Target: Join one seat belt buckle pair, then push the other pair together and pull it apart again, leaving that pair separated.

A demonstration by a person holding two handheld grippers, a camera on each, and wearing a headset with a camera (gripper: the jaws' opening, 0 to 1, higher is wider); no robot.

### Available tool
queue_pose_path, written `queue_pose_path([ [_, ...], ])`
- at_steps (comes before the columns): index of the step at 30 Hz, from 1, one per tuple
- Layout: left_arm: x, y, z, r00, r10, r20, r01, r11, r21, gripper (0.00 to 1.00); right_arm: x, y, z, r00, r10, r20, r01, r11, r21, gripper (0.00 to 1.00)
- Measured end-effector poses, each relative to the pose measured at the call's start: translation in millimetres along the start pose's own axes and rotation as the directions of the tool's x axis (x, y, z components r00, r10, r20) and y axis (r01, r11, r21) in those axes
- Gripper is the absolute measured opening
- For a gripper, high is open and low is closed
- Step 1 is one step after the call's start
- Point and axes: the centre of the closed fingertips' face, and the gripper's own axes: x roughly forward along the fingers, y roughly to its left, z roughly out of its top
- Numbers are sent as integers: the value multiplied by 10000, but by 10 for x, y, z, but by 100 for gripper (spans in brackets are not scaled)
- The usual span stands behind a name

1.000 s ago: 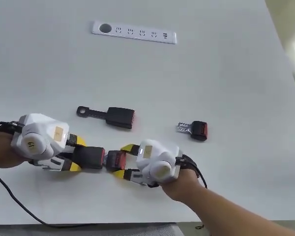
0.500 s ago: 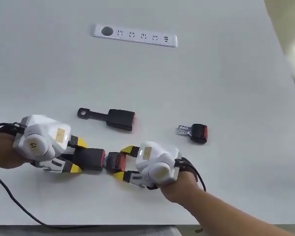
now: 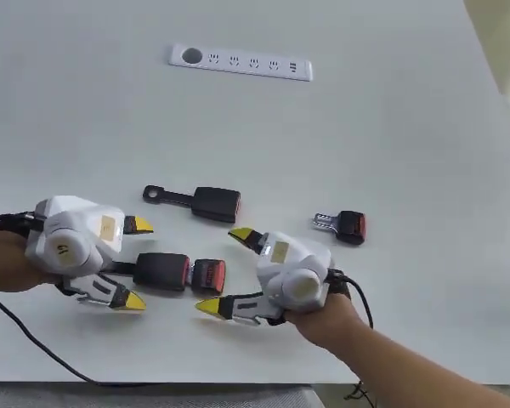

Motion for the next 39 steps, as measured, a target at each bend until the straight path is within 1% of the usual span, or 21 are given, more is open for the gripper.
queue_pose_path([
  [1, -22, 59, 22, 9995, 309, 16, -310, 9992, 234, 76, -32, -9, 11, 10000, -31, 58, 32, 9999, -97, 73],
  [3, -39, 86, 62, 9994, 341, 51, -341, 9994, 32, 81, -122, -47, 33, 9997, -101, 211, 106, 9998, -197, 76],
  [5, -55, 135, 129, 9987, 463, 212, -459, 9987, -202, 82, -219, -126, 34, 9990, -270, 344, 276, 9995, -172, 80],
  [6, -62, 188, 170, 9976, 636, 256, -632, 9979, -173, 83, -255, -167, 15, 9989, -360, 294, 367, 9991, -212, 81],
  [8, -68, 257, 233, 9966, 762, 318, -755, 9969, -230, 85, -360, -276, -38, 9983, -553, 164, 557, 9980, -282, 82],
  [10, -74, 330, 311, 9947, 910, 489, -904, 9958, -140, 87, -474, -395, -49, 9969, -723, 322, 729, 9972, -160, 83],
  [11, -72, 370, 344, 9940, 964, 507, -960, 9953, -116, 87, -539, -473, -78, 9962, -827, 266, 831, 9965, -136, 84],
  [14, -52, 462, 415, 9940, 991, 470, -985, 9950, -167, 89, -705, -659, -130, 9952, -935, 284, 938, 9956, -75, 86],
  [17, -35, 541, 488, 9940, 988, 465, -989, 9951, 12, 90, -853, -846, -199, 9935, -1119, 196, 1118, 9937, 34, 86],
  [18, -19, 599, 536, 9943, 974, 432, -980, 9951, 122, 90, -928, -936, -226, 9928, -1172, 229, 1167, 9930, 199, 87],
  [19, -15, 613, 546, 9944, 968, 414, -976, 9951, 171, 90, -995, -1025, -270, 9921, -1245, 170, 1239, 9916, 369, 87],
  [21, 11, 690, 600, 9947, 952, 400, -967, 9947, 364, 90, -1094, -1154, -353, 9909, -1347, 45, 1344, 9903, 351, 88],
  [23, 52, 764, 643, 9954, 854, 422, -867, 9958, 292, 90, -1171, -1259, -448, 9914, -1308, -99, 1310, 9905, 406, 87],
  [25, 111, 830, 678, 9959, 797, 430, -811, 9962, 327, 90, -1227, -1320, -510, 9923, -1230, -129, 1233, 9919, 290, 84],
  [26, 150, 862, 689, 9966, 730, 388, -745, 9964, 395, 90, -1254, -1356, -576, 9923, -1190, -355, 1199, 9925, 255, 83],
  [28, 224, 900, 701, 9983, 514, 287, -528, 9974, 492, 90, -1292, -1377, -644, 9933, -1045, -486, 1066, 9934, 426, 84],
  [29, 250, 912, 708, 9987, 441, 266, -455, 9975, 542, 90, -1305, -1368, -647, 9934, -1018, -530, 1041, 9936, 433, 84],
  [32, 360, 965, 719, 9997, 202, 161, -212, 9978, 626, 89, -1331, -1382, -788, 9929, -779, -897, 827, 9953, 513, 81],
  [34, 443, 958, 705, 9999, -159, 19, 157, 9969, 770, 86, -1340, -1412, -867, 9923, -685, -1029, 738, 9961, 487, 79],
  [36, 529, 971, 692, 9993, -362, -119, 371, 9958, 841, 83, -1346, -1423, -930, 9926, -488, -1115, 578, 9952, 789, 79],
  [39, 633, 993, 692, 9981, -578, -188, 592, 9950, 800, 83, -1353, -1469, -1029, 9913, -361, -1267, 473, 9952, 859, 75],
])
